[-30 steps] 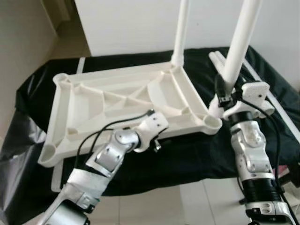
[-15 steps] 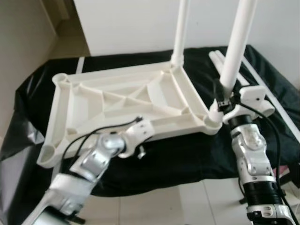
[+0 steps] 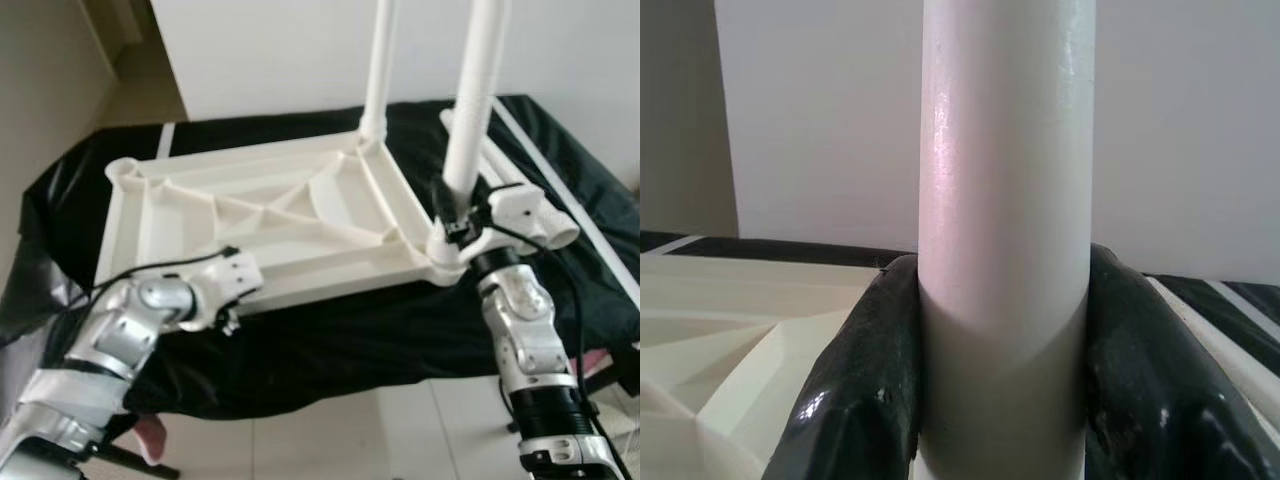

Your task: Building children table

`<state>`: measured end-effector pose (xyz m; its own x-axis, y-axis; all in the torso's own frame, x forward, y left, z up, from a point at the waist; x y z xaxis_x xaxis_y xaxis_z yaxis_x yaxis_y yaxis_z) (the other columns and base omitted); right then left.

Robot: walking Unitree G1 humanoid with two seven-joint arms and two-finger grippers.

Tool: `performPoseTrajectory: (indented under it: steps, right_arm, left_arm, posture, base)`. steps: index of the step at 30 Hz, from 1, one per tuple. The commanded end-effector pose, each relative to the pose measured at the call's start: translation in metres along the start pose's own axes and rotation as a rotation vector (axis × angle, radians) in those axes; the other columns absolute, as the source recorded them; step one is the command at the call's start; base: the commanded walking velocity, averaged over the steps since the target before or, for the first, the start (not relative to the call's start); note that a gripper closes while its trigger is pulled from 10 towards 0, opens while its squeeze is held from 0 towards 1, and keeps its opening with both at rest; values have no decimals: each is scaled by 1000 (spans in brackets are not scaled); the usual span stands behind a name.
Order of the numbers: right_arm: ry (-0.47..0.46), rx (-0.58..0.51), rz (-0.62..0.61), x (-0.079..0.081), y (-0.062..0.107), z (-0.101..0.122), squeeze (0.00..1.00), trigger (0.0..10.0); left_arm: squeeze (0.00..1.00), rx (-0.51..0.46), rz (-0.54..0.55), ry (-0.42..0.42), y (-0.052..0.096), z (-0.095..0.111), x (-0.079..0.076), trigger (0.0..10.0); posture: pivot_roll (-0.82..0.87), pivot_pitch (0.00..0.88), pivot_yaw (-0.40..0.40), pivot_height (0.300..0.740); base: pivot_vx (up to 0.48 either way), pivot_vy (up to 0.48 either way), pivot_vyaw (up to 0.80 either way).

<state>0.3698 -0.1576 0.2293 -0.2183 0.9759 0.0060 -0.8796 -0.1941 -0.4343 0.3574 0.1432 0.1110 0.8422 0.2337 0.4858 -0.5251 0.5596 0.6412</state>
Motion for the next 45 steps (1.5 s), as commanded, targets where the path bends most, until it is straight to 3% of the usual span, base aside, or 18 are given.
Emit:
performPoseTrajectory:
  steps: [1, 6, 13, 15, 17, 19, 21, 23, 24, 25, 27, 29, 31, 33, 38, 41, 45]
  right_arm:
    - [-11, 8, 18, 4, 0, -2, 0, 10000]
    - [-15, 9, 29, 6, -1, -3, 0, 10000]
    - [-24, 11, 33, 9, 1, -4, 0, 10000]
    - [-25, 12, 35, 9, 1, -5, 0, 10000]
    - [-24, 12, 34, 9, 2, -4, 0, 10000]
    - [-21, 12, 30, 7, 4, -4, 0, 10000]
    - [-21, 13, 29, 6, 5, -4, 0, 10000]
    - [-20, 11, 21, 3, 5, -4, 0, 10000]
    - [-20, 11, 21, 3, 5, -4, 0, 10000]
    - [-20, 8, 15, 2, 5, -3, 0, 10000]
    - [-29, -11, 1, 0, 3, 0, 0, 10000]
    - [-37, -21, -3, -1, 2, 2, 0, 10000]
    - [-72, -54, -6, -2, 0, 9, 0, 10000]
    - [-69, -75, -4, -2, -2, 15, 0, 10000]
    - [-56, -97, -28, -7, -2, 20, 0, 10000]
    - [-39, -135, -100, -22, -3, 30, 0, 10000]
    - [-30, -148, -108, -26, -4, 35, 0, 10000]
  left_arm:
    - [0, 99, 118, 11, 17, -24, 25, 10000]
    - [0, 182, 296, -1, 25, -37, 66, 10000]
    - [0, 183, 439, 6, 22, -27, 97, 10000]
    - [0, 182, 441, 7, 20, -26, 99, 10000]
    - [0, 141, 421, 18, 17, -19, 97, 10000]
    - [0, 11, 351, 62, 11, 3, 89, 10000]
    - [0, -33, 327, 76, 9, 11, 86, 10000]
    - [0, -262, 253, 184, 9, 55, 80, 10000]
    - [0, -262, 253, 184, 9, 55, 80, 10000]
    - [0, -364, 215, 221, 12, 75, 77, 10000]
    - [0, -473, 161, 234, 10, 102, 67, 10000]
    - [0, -491, 148, 234, 8, 108, 63, 10000]
    - [0, -537, 120, 294, -4, 118, 54, 10000]
    - [0, -518, 132, 326, -14, 117, 51, 10000]
    - [0, -491, 162, 358, -26, 116, 48, 10000]
    - [0, -423, 236, 400, -44, 114, 44, 10000]
    - [0, -375, 310, 471, -57, 115, 44, 10000]
  posture:
    - [-22, 89, 16, 740]
    - [-26, 87, 22, 740]
    - [-36, 85, 34, 740]
    - [-36, 85, 34, 740]
    - [-44, 84, 40, 740]
    - [-45, 85, 41, 740]
    - [-45, 85, 41, 740]
    - [-44, 85, 36, 740]
    - [-44, 85, 36, 740]
    - [-44, 84, 36, 740]
    - [-41, 81, 33, 740]
    - [-40, 80, 33, 740]
    - [-42, 78, 33, 740]
    - [-44, 76, 32, 740]
    - [-48, 74, 32, 740]
    - [-52, 72, 30, 740]
    - [-60, 70, 34, 740]
  base:
    - [0, 0, 0]
    - [0, 0, 0]
    - [0, 0, 0]
    - [0, 0, 0]
    - [0, 0, 0]
    - [0, 0, 0]
    - [0, 0, 0]
    - [0, 0, 0]
    - [0, 0, 0]
    - [0, 0, 0]
    - [0, 0, 0]
    - [0, 0, 0]
    - [0, 0, 0]
    - [0, 0, 0]
    - [0, 0, 0]
    - [0, 0, 0]
    - [0, 0, 0]
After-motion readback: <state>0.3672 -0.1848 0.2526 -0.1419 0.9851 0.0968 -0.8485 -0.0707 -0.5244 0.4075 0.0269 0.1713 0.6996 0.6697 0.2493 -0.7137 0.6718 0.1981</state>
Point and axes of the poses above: a point about 5 cm out from each wrist's last joint towards the gripper, its own y axis pointing back from the gripper into the wrist, its own z axis along the axis of the wrist's last joint, x = y × z, the point moved 6 cm from there along -y, pointing out of the wrist towards the gripper, and after that the axes turned 8 degrees about -y, right-handed, at the moved point
